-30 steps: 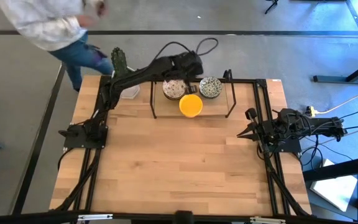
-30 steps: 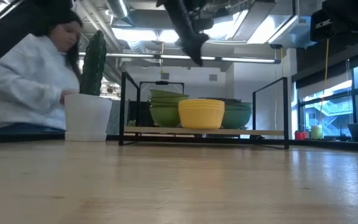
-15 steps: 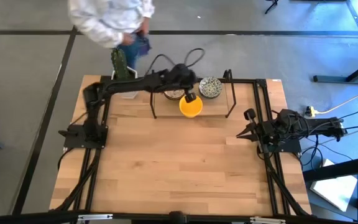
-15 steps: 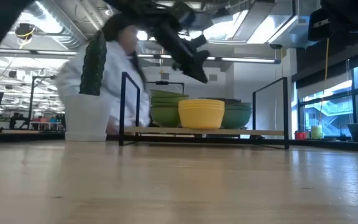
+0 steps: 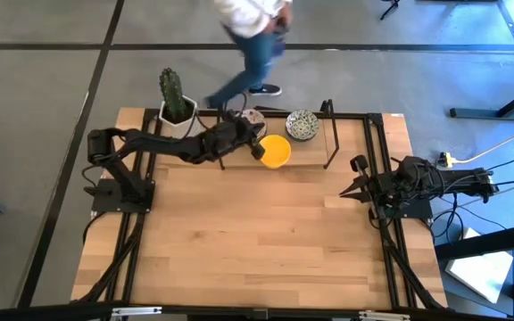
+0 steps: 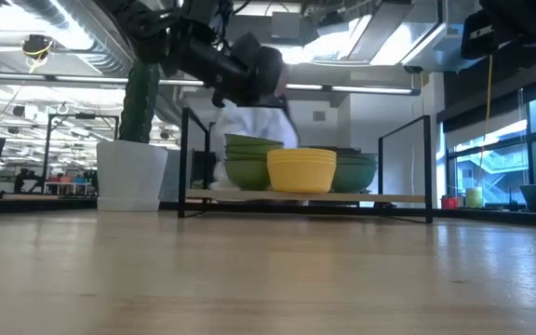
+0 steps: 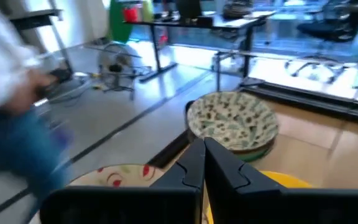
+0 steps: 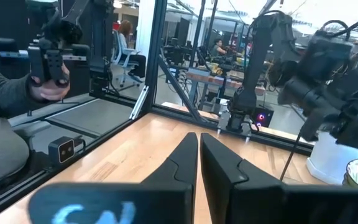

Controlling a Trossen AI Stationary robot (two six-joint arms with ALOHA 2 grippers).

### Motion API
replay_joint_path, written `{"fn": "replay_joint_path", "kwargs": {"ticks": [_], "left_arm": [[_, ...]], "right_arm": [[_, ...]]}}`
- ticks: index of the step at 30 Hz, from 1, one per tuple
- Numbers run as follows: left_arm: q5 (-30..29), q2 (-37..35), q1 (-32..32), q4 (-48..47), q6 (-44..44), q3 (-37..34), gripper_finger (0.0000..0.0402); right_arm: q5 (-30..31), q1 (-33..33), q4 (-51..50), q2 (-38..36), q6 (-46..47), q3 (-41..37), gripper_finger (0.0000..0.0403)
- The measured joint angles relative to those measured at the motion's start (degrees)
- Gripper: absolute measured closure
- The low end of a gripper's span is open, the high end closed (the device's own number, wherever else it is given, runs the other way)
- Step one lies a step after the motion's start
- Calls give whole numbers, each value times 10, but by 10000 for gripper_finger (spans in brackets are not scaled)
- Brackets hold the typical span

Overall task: Pick & Place Mini bowls
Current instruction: Stack the green bowl on top of the green bowls on the shelf

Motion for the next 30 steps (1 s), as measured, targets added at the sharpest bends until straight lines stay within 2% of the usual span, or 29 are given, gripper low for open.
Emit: {"fn": "replay_joint_path", "kwargs": {"ticks": [5, 7, 10, 14, 18, 30], "left_arm": [[-73, 4, 1, 2, 18, 1, 401], [-71, 4, 14, -7, 8, 3, 400], [-42, 9, 35, -71, -20, 35, 399], [-46, 41, 51, -136, -17, 80, 401], [-42, 53, 56, -137, -16, 109, 399], [-39, 109, 77, -141, -21, 110, 400]], "right_arm": [[0, 0, -3, 0, 0, 0, 381], [0, 0, -3, 0, 0, 0, 381], [0, 0, -3, 0, -7, 0, 381], [1, 0, -3, 1, -12, 0, 381], [-3, 0, -7, 1, -2, 0, 381], [-5, 0, -8, 1, -2, 0, 381]]}}
